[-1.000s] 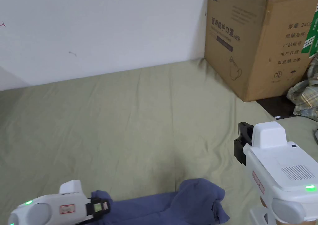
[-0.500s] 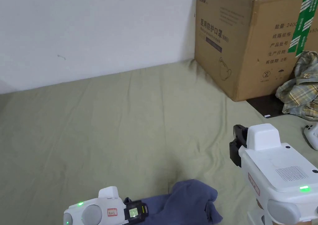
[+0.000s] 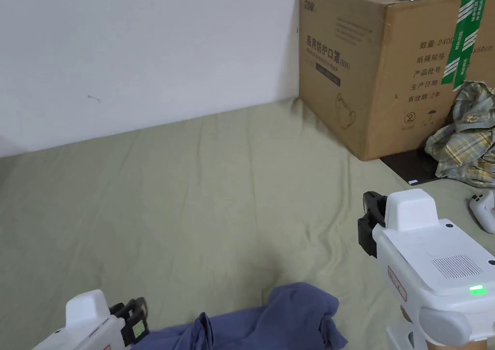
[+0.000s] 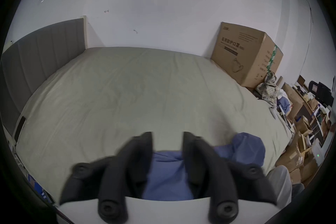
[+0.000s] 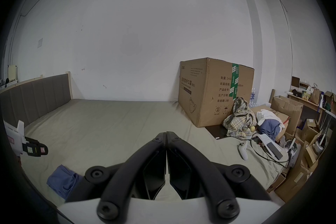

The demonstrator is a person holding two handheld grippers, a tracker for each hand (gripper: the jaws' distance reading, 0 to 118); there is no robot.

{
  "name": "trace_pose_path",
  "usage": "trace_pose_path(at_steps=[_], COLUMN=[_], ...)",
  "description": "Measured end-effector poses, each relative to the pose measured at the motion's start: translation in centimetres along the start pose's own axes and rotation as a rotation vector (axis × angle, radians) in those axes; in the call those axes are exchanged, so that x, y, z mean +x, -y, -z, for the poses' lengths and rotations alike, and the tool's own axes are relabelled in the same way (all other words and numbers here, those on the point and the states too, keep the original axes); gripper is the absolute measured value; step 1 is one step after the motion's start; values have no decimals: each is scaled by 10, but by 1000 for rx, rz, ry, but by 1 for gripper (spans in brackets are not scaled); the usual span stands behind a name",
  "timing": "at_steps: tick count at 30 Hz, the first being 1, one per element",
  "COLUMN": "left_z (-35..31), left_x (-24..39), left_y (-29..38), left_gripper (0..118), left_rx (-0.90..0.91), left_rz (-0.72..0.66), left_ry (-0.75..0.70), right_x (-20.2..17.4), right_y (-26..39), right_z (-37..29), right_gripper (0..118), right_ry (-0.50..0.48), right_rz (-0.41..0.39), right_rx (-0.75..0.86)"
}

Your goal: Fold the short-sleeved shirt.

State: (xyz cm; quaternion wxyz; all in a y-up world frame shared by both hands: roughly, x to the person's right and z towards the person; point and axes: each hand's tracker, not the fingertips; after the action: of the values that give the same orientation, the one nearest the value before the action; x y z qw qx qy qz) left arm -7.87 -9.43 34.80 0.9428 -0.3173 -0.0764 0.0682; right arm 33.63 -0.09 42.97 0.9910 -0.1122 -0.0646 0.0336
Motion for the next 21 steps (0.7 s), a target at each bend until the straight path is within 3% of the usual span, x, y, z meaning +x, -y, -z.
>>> trace_pose_path(at_steps=[1, 2, 8, 21], left_z=[2, 5, 31, 86], left_x=[-4, -5, 3, 84], left_y=[5, 10, 49, 100], left_gripper=[2, 0, 0, 0], left_rx=[8, 8, -93, -254], left_rz=[-8, -8, 52, 158], left_ry=[-5, -16, -13, 28], right_x=[0, 0, 2, 18], right_y=[0, 0, 2, 10], right_z=[0, 0, 0, 3], right_gripper=[0, 0, 0, 0], right_ry=[0, 0, 3, 32], right_rz=[1, 3, 3, 3], right_rx=[1, 1, -5, -35])
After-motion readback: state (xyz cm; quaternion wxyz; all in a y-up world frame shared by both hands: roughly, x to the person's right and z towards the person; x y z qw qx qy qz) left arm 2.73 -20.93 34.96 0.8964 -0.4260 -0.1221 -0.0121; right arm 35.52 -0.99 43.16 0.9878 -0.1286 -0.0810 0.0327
